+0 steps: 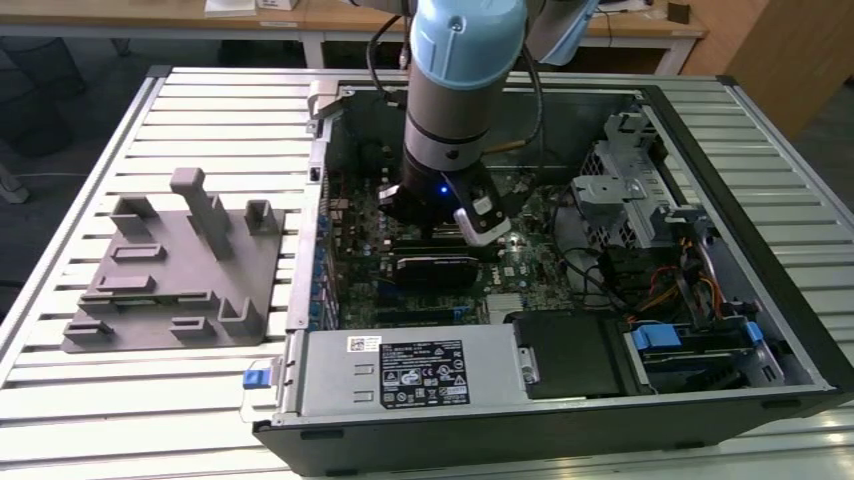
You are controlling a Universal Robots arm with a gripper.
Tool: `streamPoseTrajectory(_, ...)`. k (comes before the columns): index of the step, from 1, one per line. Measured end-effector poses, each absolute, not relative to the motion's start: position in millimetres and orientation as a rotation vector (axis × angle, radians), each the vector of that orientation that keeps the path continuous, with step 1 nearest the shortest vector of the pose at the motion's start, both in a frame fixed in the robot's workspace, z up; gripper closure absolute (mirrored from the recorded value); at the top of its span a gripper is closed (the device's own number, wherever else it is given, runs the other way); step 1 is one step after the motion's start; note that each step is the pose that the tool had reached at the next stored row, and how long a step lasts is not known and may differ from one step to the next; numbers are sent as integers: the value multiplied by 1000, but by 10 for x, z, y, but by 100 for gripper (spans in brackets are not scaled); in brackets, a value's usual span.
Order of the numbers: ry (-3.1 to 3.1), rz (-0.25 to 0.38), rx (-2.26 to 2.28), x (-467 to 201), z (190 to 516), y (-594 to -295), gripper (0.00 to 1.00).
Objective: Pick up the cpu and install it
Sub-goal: 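Install the second cpu locking lever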
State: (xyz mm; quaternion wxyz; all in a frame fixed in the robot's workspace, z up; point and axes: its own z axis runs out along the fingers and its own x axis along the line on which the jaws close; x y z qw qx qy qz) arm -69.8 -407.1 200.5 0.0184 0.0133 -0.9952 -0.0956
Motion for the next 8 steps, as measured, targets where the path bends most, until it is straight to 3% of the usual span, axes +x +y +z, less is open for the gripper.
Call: streamPoseTrajectory(8,-3086,-335,45,-717,1999,-4151,89)
